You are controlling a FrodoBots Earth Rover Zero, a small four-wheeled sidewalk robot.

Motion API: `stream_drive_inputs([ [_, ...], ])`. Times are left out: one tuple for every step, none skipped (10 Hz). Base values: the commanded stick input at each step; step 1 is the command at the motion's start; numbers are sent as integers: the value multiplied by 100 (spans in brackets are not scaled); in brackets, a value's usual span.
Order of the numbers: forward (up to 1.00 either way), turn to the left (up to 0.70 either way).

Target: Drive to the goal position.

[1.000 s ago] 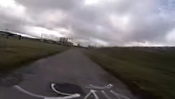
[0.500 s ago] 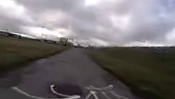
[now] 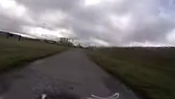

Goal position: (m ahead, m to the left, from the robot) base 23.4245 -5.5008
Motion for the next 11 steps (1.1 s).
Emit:
stream_drive_inputs([
  [100,0],
  [100,22],
  [100,37],
  [100,40],
  [100,2],
  [100,0],
  [100,0],
  [100,0],
  [100,0],
  [100,0],
  [100,0],
])
